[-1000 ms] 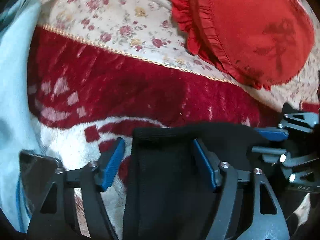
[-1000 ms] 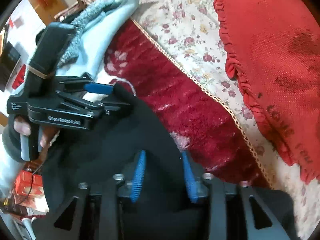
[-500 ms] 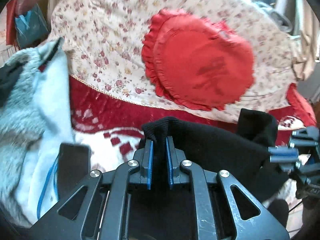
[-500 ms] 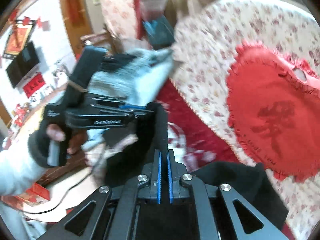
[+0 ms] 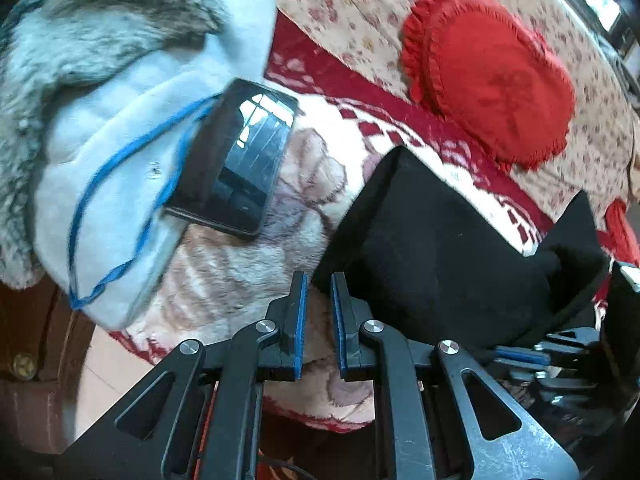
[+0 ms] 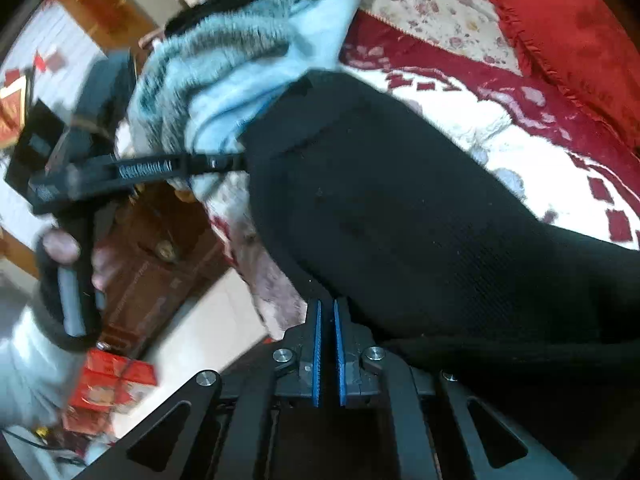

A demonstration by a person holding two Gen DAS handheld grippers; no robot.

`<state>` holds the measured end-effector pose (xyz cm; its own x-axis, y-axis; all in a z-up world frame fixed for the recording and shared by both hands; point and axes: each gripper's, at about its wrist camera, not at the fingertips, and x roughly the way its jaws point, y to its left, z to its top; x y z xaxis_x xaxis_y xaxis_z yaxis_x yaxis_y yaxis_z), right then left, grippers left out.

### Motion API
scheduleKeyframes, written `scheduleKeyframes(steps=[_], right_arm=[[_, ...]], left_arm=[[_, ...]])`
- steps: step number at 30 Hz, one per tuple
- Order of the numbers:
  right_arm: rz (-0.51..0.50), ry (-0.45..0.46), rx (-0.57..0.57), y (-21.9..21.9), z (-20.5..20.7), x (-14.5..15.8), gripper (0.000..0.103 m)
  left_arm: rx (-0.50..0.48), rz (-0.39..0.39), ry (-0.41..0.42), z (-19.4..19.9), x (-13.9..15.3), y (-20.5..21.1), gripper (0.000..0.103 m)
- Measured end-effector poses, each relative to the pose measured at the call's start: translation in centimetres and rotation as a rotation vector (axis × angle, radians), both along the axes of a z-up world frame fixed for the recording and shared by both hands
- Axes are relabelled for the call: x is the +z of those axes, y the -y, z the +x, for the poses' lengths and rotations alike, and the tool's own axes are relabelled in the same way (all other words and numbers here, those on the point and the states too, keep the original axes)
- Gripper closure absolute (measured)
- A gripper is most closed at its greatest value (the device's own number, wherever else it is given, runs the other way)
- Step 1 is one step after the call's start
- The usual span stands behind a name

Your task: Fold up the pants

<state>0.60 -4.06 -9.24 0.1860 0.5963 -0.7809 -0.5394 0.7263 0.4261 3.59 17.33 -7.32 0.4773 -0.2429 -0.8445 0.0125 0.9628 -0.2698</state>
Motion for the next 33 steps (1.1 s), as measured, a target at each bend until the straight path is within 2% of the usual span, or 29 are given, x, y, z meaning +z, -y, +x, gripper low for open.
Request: scheduleKeyframes(steps=[2, 4, 7, 10, 12, 15, 18, 20, 21, 22, 25, 30, 33], right_arm=[[0.017, 0.033, 0.008, 0.6, -0.3, 1.7, 0.092], [0.029, 0.081, -0.004, 1.2, -0.2, 3.7, 0.071], [0.063, 0.123, -0.045, 1.7, 1.4, 5.4, 0.063], [0.0, 0.12, -0.08, 1.2, 5.0, 4.7, 0.062], [-0.053, 0.078, -0.09, 0.5, 7.4, 3.5, 0.062], [-0.07, 0.023, -0.092, -0.3, 10.2, 1.8, 0.061], [-0.099, 0.004, -0.074, -1.5, 11.8, 0.4, 0.058], [-0.095, 0.009, -0.063, -2.0, 12.3, 0.1, 0.057], [-0.079, 0.008, -0.058, -2.1, 12.4, 0.1, 0.059], [-0.067, 0.008, -0.055, -2.1, 12.4, 0.2, 0.069], [-0.088, 0.057, -0.009, -3.7, 11.8, 1.1, 0.088], [-0.039, 0.147, 0.059, -6.8, 11.1, 4.2, 0.09], [-0.086, 0.172, 0.039, -8.9, 12.1, 3.2, 0.09]], left_arm=[[0.009, -0.016, 0.012, -0.4, 0.4, -0.3, 0.09], [0.016, -0.045, 0.021, -0.8, 0.6, -0.4, 0.072], [0.031, -0.114, 0.024, -1.1, 0.6, -0.1, 0.05], [0.031, -0.137, 0.01, -0.8, 0.2, 0.8, 0.048], [0.04, -0.113, -0.01, -0.4, -0.6, 1.4, 0.048], [0.069, -0.11, -0.05, 0.0, -2.2, 1.9, 0.048], [0.121, -0.117, -0.055, 0.3, -3.1, 1.8, 0.037], [0.143, -0.125, -0.055, 0.3, -3.4, 1.7, 0.036], [0.146, -0.129, -0.055, 0.3, -3.4, 1.7, 0.036], [0.145, -0.131, -0.048, 0.2, -3.2, 1.6, 0.037], [0.126, -0.117, -0.013, -0.2, -2.0, 1.6, 0.037], [0.14, -0.076, 0.093, -1.4, 0.9, 0.9, 0.037], [0.141, -0.057, 0.076, -0.9, 0.4, 1.1, 0.037]])
